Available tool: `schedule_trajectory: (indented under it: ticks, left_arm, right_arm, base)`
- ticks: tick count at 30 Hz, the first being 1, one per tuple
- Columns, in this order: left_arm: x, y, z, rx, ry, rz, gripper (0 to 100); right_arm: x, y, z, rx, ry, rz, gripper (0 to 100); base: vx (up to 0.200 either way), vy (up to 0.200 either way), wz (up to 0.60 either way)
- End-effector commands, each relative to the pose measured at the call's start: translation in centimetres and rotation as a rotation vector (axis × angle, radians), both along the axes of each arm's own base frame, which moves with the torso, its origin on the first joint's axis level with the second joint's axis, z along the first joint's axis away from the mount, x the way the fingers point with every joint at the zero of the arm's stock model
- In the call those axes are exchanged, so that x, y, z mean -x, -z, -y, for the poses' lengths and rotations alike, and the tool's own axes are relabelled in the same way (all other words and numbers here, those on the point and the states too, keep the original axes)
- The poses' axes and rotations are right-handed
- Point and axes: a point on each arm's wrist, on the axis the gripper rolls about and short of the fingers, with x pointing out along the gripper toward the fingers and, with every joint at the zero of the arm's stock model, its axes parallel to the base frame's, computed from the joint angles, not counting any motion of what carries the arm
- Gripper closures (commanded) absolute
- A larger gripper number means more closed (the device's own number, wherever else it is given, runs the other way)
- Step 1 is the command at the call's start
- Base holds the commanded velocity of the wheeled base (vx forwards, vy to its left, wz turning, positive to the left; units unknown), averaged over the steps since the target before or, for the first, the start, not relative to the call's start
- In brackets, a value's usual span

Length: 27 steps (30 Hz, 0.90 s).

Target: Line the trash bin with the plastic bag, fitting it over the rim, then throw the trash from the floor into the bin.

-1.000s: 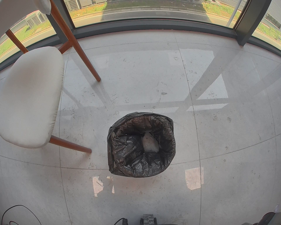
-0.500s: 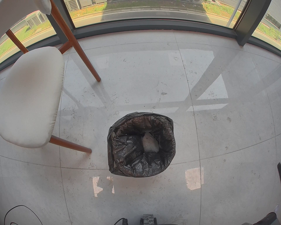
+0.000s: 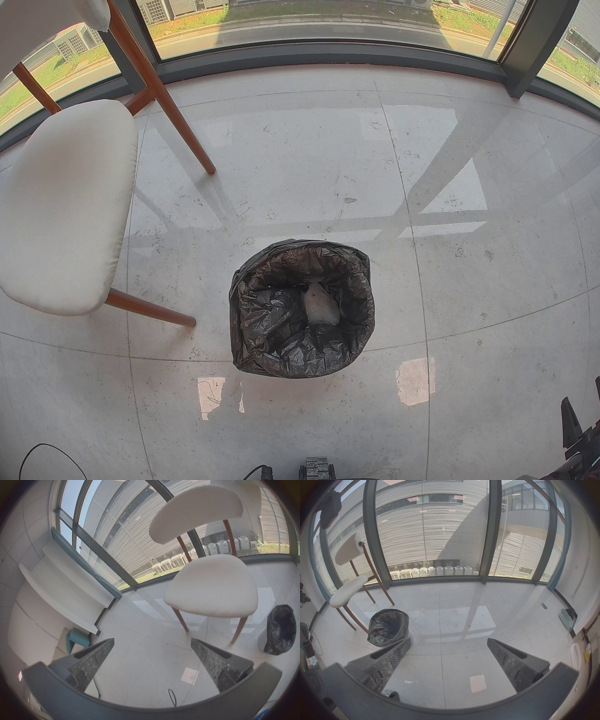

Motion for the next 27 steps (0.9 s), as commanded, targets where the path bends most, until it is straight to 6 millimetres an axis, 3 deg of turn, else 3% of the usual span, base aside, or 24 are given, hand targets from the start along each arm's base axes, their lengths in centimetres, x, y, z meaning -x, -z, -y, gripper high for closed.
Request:
schedule_trajectory:
  ticks: [1, 5, 12, 17, 20, 24, 27]
  left_arm:
    - [1.5, 3.3, 0.6, 0.059, 0.023, 0.009, 0]
    - [1.1, 5.3, 1.8, 0.169, 0.096, 0.003, 0]
    - [0.6, 7.1, 2.9, 0.323, 0.623, 0.031, 0]
    - [-0.8, 8.1, 3.3, 0.217, 0.822, 0.022, 0]
    - [-1.9, 8.6, 3.6, 0.15, 0.981, 0.115, 0]
    - [-2.4, 8.7, 3.6, 0.094, 0.963, 0.202, 0]
    - [-2.4, 8.9, 3.2, 0.094, 0.784, 0.195, 0]
  right_arm:
    - [0.2, 0.6, 0.0, 0.031, -0.041, 0.041, 0]
    - [0.2, 0.6, 0.0, 0.029, -0.041, 0.042, 0]
    - [0.2, 0.7, 0.0, 0.031, -0.041, 0.038, 0]
    - [0.2, 0.6, 0.0, 0.028, -0.041, 0.043, 0]
    - [0.2, 0.6, 0.0, 0.031, -0.041, 0.043, 0]
    - [0.2, 0.6, 0.0, 0.029, -0.012, 0.043, 0]
    - [0.2, 0.6, 0.0, 0.023, -0.004, 0.043, 0]
  base:
    - [0.0, 0.0, 0.0]
    - [0.0, 0.0, 0.0]
    - [0.0, 0.0, 0.0]
    - [0.0, 0.0, 0.0]
    - [0.0, 0.0, 0.0]
    - [0.0, 0.0, 0.0]
    - [0.0, 0.0, 0.0]
